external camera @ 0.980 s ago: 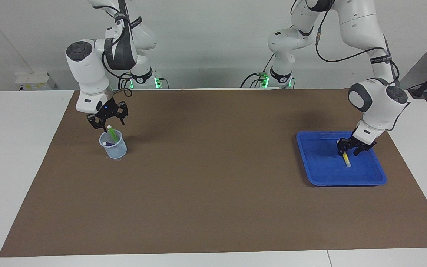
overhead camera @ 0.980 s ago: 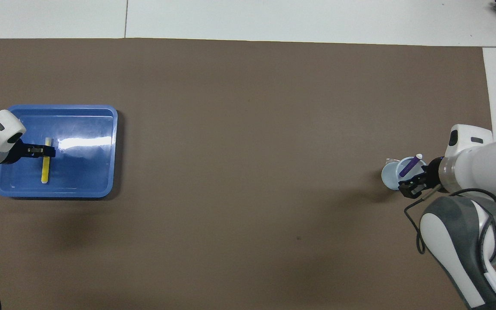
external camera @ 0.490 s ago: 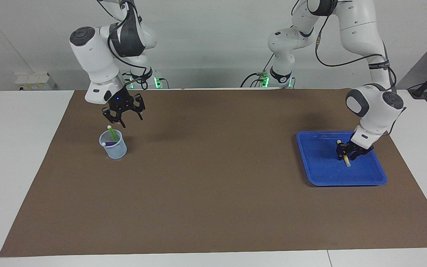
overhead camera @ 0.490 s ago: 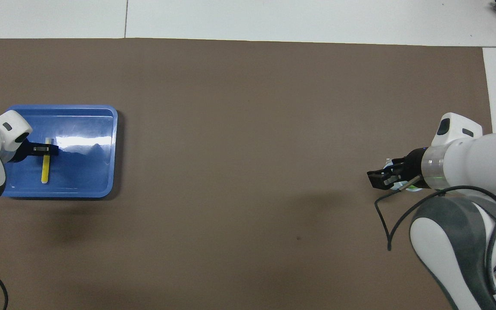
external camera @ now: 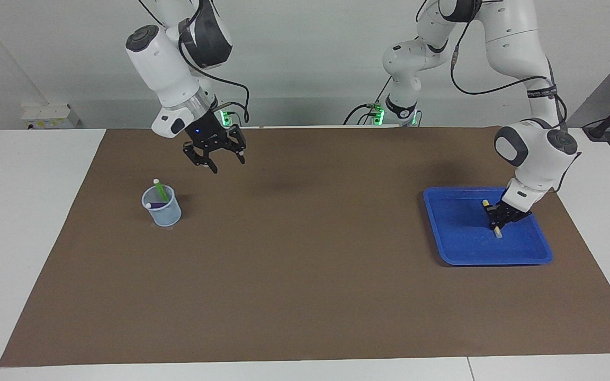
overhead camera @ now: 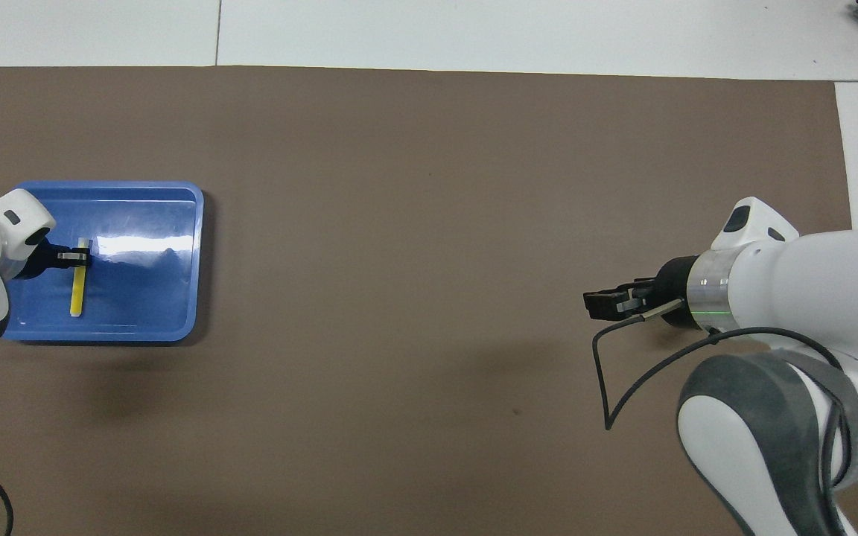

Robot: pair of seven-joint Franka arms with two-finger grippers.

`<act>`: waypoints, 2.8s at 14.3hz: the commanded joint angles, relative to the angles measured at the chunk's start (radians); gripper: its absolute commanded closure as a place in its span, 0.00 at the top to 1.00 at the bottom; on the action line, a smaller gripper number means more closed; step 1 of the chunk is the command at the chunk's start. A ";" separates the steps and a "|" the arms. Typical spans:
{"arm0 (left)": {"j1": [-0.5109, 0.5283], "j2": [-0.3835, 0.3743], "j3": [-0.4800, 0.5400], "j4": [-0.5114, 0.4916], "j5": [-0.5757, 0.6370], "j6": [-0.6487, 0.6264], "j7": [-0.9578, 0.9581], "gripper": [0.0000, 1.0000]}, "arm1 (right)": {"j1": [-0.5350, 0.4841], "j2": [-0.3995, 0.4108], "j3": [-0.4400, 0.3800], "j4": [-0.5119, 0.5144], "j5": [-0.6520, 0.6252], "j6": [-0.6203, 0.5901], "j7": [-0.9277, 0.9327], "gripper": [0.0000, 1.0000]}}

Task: Transfer and insert pens with both arms
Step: 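Withdraw the right gripper from the cup while the left gripper grasps yellow pen, then lift the yellow pen with the left gripper while the right gripper approaches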

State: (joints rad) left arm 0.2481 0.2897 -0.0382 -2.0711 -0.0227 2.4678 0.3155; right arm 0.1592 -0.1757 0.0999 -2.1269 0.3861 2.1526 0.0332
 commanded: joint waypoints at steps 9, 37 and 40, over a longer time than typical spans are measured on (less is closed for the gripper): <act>-0.035 0.000 -0.009 0.135 0.004 -0.272 -0.185 0.00 | 0.128 0.031 0.000 0.004 0.104 0.186 0.373 1.00; -0.263 -0.397 -0.015 -0.032 -0.672 -0.529 -1.308 0.00 | 0.557 0.312 0.001 0.194 0.398 0.773 0.872 0.89; -0.299 -0.457 -0.015 -0.079 -0.694 -0.509 -1.392 0.00 | 0.583 0.343 0.001 0.238 0.396 0.774 0.872 0.90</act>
State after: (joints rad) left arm -0.0059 -0.0924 -0.0663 -2.0777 -0.6931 1.9177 -1.0137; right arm 0.7295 0.1245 0.1029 -1.9446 0.7730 2.9136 0.9131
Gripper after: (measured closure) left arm 0.824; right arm 0.097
